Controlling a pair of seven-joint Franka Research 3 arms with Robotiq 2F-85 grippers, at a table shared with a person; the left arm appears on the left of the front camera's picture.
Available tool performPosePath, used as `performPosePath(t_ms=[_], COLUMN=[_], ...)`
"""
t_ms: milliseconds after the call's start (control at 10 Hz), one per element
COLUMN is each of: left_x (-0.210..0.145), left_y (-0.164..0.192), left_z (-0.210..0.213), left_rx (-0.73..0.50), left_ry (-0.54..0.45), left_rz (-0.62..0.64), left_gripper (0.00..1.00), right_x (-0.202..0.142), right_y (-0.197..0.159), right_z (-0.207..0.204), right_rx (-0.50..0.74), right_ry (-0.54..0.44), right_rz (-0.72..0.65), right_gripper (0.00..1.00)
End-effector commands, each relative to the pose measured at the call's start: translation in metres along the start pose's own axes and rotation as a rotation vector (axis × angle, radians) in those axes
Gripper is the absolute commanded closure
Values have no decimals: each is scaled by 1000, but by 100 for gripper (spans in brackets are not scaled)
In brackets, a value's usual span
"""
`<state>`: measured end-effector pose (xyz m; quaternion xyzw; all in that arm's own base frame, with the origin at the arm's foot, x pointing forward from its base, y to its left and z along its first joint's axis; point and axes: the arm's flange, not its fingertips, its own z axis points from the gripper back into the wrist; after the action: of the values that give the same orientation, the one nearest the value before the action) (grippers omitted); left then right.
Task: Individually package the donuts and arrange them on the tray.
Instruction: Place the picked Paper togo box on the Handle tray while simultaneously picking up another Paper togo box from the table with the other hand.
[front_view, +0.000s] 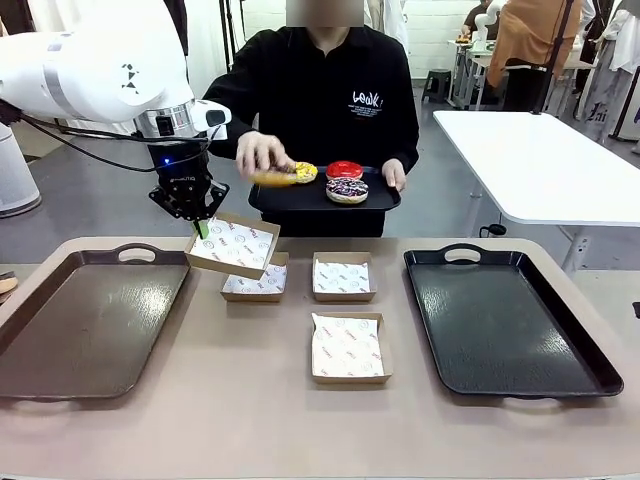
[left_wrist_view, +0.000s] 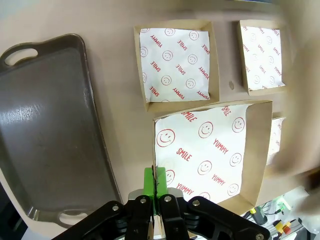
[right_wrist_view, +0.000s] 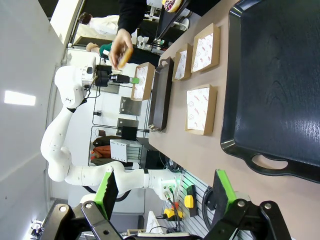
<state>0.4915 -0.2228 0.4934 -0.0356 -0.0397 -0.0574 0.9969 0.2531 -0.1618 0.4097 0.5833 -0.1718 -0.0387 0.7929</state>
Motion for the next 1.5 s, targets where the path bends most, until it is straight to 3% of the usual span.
performPosePath(t_ms=[0, 1400], left_x=[-5, -5], left_y=[2, 2], left_z=[1, 1], left_rx=[2, 2], left_ry=[-2, -2], left_rz=[2, 2], left_gripper=[100, 100], right_x=[0, 0], right_y=[0, 0], right_z=[1, 1], right_rx=[8, 8], right_ry=[0, 0], right_rz=[1, 1], right_gripper=[0, 0])
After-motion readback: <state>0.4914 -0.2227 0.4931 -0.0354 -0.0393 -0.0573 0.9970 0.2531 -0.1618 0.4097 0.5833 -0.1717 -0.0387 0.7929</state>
